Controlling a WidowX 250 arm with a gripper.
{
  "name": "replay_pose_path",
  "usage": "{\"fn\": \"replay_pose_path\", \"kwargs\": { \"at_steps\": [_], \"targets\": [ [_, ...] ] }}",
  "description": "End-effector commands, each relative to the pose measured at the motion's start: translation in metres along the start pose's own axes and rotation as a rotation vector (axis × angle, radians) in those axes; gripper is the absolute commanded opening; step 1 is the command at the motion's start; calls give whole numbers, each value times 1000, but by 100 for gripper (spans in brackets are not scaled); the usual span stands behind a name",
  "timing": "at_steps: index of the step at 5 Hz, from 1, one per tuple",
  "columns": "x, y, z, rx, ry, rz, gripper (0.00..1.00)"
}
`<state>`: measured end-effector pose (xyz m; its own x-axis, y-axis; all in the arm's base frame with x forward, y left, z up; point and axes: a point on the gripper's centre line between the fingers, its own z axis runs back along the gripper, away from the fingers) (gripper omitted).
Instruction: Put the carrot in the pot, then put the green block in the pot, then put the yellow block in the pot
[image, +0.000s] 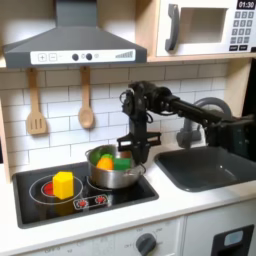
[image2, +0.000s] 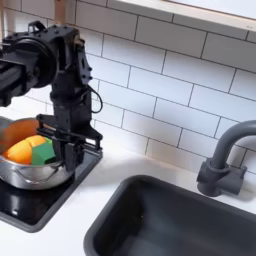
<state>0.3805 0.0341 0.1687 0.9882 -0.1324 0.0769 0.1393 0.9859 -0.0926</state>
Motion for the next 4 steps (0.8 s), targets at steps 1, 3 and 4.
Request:
{"fn": "replay_pose_path", "kwargs": {
  "at_steps": [1, 3, 4],
  "targets": [
    [-4, 1, 15, -10, -42, 37, 100],
    [-11, 7, 52, -22, -135, 65, 100],
    [-13, 15, 51, -22, -128, 90, 100]
  ]
}}
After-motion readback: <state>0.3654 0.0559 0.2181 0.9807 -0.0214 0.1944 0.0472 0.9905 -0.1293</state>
